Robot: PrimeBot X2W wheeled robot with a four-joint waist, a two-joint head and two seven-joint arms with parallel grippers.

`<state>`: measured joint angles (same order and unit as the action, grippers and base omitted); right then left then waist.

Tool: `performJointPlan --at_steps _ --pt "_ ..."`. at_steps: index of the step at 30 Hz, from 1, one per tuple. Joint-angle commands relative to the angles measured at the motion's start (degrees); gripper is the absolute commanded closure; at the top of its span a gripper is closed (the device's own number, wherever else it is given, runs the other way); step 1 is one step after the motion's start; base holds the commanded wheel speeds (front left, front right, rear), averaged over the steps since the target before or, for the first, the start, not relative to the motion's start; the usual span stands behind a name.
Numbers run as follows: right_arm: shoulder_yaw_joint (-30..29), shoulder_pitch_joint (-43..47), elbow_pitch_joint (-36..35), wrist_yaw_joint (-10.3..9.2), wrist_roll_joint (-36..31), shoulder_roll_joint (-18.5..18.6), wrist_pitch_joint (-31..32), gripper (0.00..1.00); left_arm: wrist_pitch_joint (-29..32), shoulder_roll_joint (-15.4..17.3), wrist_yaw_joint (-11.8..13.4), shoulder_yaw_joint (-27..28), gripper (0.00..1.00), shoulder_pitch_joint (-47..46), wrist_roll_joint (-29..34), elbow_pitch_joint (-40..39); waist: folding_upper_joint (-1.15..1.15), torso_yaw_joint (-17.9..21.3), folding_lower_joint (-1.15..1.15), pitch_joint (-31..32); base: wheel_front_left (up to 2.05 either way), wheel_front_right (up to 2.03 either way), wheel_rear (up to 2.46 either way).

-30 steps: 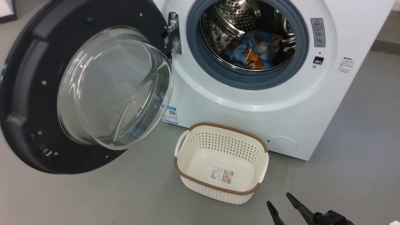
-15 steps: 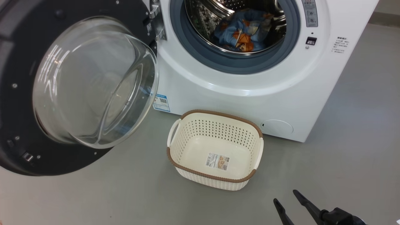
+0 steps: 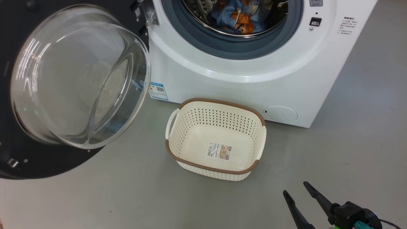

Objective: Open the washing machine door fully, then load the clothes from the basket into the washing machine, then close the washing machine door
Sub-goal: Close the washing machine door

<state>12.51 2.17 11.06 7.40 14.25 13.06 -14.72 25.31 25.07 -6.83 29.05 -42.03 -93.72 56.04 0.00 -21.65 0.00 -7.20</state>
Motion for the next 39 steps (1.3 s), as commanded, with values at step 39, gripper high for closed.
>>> performJointPlan --at_steps 39 --pt "0.7 -1.2 -0.6 0.09 0.2 0.1 -0.3 0.0 25.8 -4.2 -0.7 -6.6 1.0 6.8 -1.2 -13.5 0.0 0.1 0.0 2.1 0.0 0.0 0.0"
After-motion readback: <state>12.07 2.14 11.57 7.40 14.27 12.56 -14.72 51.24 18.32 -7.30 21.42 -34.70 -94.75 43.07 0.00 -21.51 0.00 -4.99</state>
